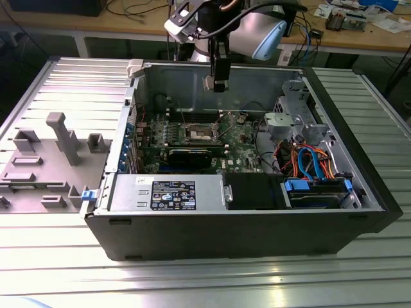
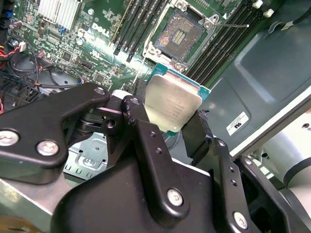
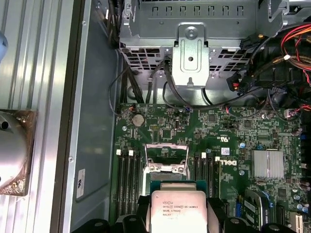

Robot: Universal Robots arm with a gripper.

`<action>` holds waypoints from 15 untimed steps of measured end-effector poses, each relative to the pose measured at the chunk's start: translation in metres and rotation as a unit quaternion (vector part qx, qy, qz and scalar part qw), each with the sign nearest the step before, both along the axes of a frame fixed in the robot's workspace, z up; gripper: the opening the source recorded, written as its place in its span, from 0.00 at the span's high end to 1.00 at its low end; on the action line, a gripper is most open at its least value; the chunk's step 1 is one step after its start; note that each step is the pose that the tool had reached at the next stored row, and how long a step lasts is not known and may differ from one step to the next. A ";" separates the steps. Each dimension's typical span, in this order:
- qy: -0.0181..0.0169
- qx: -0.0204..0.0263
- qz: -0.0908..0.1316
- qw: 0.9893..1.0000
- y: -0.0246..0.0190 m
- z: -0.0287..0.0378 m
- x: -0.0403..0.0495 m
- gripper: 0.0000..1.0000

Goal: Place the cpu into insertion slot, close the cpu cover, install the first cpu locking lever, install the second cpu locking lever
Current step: 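Place the cpu into insertion slot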

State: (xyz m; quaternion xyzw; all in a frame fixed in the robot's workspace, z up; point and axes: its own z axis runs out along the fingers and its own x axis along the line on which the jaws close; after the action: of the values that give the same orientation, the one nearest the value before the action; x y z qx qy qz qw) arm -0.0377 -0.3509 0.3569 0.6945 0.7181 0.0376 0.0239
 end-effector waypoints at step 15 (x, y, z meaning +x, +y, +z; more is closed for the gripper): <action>0.000 0.000 -0.020 1.000 0.0000 -0.0032 0.0000 0.46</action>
State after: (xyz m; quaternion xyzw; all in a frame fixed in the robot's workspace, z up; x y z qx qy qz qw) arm -0.0377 -0.3509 0.3537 0.7088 0.7040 0.0370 0.0247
